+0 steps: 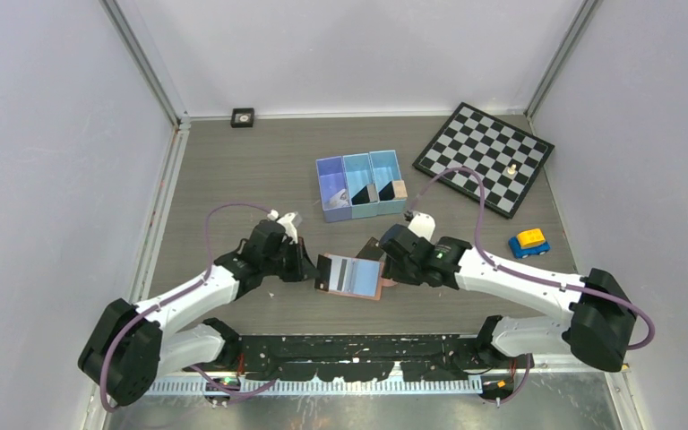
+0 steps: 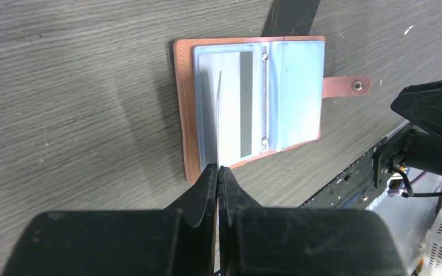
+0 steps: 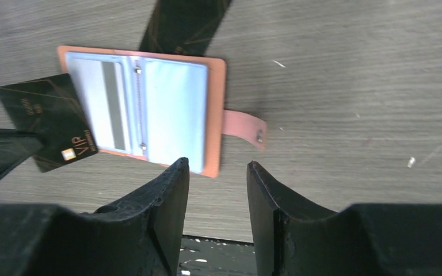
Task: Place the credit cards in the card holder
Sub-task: Insert the credit card into the card holder.
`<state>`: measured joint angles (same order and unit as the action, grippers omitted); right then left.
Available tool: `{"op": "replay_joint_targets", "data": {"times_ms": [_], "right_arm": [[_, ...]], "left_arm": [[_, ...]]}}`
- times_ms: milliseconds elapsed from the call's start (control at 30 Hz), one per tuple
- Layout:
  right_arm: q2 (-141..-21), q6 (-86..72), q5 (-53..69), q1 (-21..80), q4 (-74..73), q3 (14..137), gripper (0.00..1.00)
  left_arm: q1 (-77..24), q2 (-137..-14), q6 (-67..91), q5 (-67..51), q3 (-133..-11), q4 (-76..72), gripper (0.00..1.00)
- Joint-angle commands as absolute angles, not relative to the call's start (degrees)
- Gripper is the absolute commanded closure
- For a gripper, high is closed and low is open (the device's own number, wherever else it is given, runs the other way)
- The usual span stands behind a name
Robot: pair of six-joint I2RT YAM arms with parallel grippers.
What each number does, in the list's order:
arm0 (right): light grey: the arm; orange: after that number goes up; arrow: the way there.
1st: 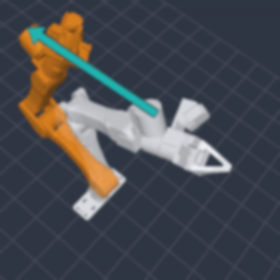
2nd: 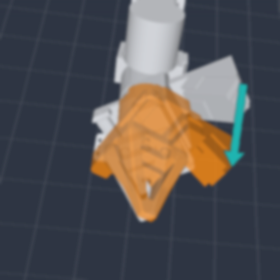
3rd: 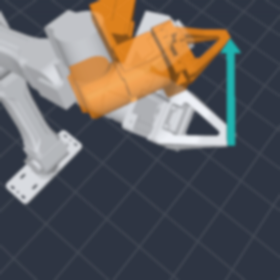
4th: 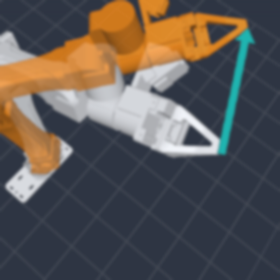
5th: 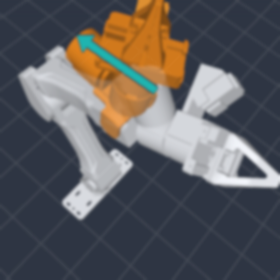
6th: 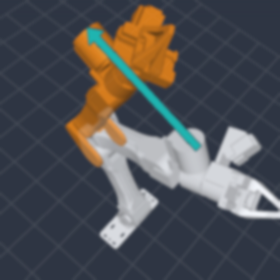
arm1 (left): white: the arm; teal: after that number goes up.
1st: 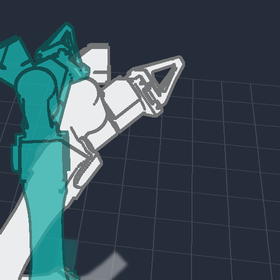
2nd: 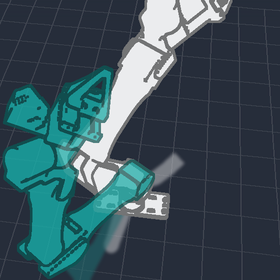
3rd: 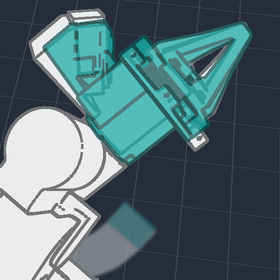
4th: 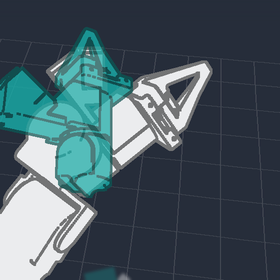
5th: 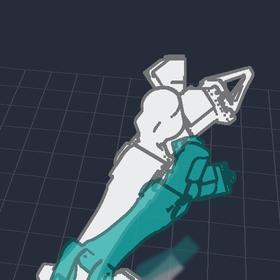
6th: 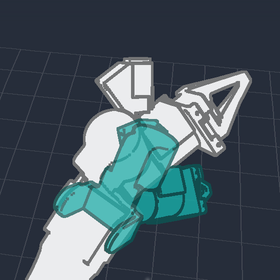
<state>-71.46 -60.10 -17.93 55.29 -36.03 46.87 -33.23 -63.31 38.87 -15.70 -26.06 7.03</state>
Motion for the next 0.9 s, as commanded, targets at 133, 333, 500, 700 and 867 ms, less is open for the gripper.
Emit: {"op": "replay_joint_targets", "data": {"times_ms": [133,333,500,700,867], "right_arm": [[-70.2,-64.6,-20.4,55.2,-38.2,43.3,0.56],[-74.0,-64.0,-20.9,55.2,-34.1,43.6,0.58],[-77.9,-63.5,-23.3,55.2,-33.5,45.4,0.61],[-80.3,-63.5,-25.9,55.1,-33.5,46.0,0.65],[-81.2,-61.6,-28.7,54.7,-32.9,46.5,0.81]], "left_arm": [[-32.9,-64.3,40.6,-21.6,-29.2,7.0,1.00],[-32.9,-65.1,40.7,-22.1,-30.0,7.0,1.00],[-32.9,-63.7,40.0,-20.6,-30.0,8.7,1.00],[-33.0,-63.2,39.8,-20.9,-30.6,9.9,1.00],[-33.0,-64.5,41.1,-23.7,-31.0,8.2,1.00]]}}
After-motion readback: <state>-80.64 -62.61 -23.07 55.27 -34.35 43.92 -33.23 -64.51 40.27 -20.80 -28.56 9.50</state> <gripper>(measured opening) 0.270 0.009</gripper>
